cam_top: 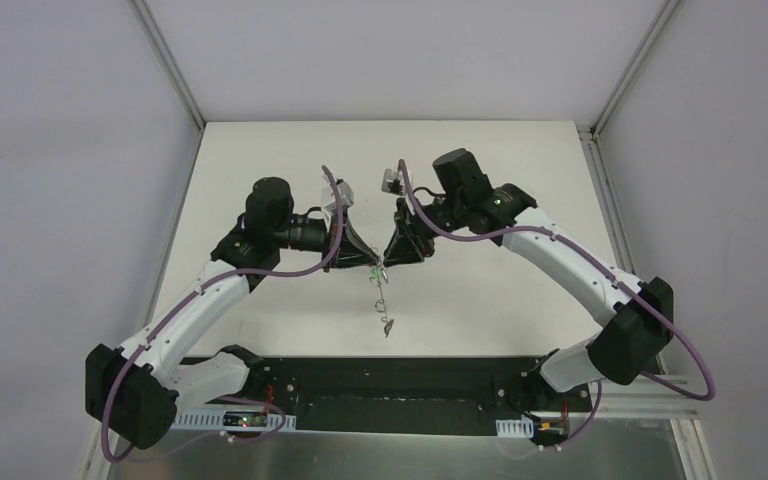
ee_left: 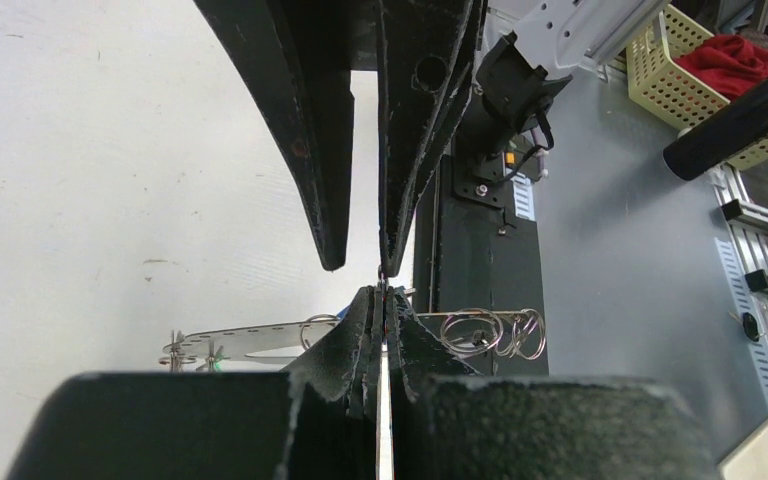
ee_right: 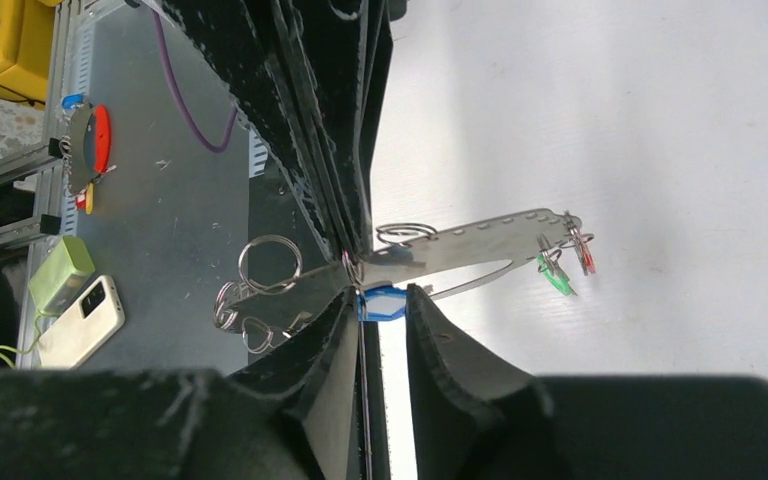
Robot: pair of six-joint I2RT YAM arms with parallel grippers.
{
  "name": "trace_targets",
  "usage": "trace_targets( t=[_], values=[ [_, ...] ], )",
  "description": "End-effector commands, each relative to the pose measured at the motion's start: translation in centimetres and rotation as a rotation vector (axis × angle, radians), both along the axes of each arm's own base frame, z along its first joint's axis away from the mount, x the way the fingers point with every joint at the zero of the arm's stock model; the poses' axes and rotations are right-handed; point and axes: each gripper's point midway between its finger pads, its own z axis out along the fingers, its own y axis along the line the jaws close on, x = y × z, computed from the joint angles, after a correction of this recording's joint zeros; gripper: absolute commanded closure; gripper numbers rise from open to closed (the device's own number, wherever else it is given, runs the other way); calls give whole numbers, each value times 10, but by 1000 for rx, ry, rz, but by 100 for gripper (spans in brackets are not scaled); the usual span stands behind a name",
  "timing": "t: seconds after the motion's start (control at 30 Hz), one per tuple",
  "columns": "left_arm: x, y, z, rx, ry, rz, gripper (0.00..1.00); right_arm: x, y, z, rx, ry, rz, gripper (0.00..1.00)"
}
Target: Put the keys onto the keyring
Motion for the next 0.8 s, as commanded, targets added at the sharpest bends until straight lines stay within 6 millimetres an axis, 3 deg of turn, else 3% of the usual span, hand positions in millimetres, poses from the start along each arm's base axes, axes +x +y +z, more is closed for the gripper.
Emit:
trace_targets(
  t=[0.0, 0.3, 0.6, 0.77],
  values=[
    [-5, -1, 25, -66, -55, -37, 100, -2, -5, 21, 74, -57, 9, 72],
    [-5, -1, 32, -89, -55, -34, 100, -5, -4, 20, 86, -37, 24, 74],
    [-5, 0, 34, -95, -59, -35, 100, -7, -4, 19, 88, -23, 34, 100],
    [-6, -2, 40, -114, -54, -45, 100, -8, -2, 17, 94, -2, 43, 100]
  ],
)
